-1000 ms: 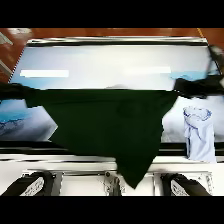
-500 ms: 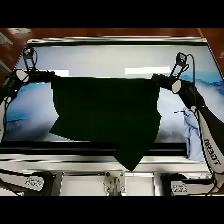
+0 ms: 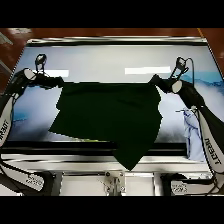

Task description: Fold the shirts.

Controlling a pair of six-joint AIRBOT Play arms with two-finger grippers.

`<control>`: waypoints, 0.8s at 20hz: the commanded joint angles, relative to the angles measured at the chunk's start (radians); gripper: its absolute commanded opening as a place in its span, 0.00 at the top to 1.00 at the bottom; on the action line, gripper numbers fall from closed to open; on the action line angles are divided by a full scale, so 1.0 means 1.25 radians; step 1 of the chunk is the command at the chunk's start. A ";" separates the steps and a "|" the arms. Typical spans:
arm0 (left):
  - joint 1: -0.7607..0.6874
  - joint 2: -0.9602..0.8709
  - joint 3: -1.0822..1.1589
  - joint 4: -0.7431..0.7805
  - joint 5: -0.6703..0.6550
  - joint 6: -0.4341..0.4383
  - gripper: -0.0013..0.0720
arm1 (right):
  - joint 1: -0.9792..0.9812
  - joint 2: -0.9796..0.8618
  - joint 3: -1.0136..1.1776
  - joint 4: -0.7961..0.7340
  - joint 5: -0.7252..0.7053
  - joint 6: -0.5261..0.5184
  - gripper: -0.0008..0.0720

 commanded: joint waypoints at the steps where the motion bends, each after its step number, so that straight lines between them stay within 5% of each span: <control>1: 0.132 0.022 0.027 -0.002 -0.298 -0.050 0.18 | -0.052 0.096 0.000 -0.138 0.303 -0.046 0.03; 3: 0.242 0.037 -0.015 -0.057 -0.426 -0.013 0.17 | -0.108 0.110 -0.004 -0.169 0.503 -0.090 0.03; 6: 0.379 0.042 -0.133 -0.150 -0.565 0.006 0.07 | -0.184 0.110 -0.053 -0.001 0.591 -0.172 0.03; 12: 0.381 0.054 -0.329 -0.212 -0.491 0.063 0.08 | -0.153 0.110 -0.097 0.122 0.530 -0.196 0.03; 16: 0.366 0.054 -0.347 -0.162 -0.452 0.074 0.21 | -0.114 0.110 -0.097 0.121 0.530 -0.196 0.03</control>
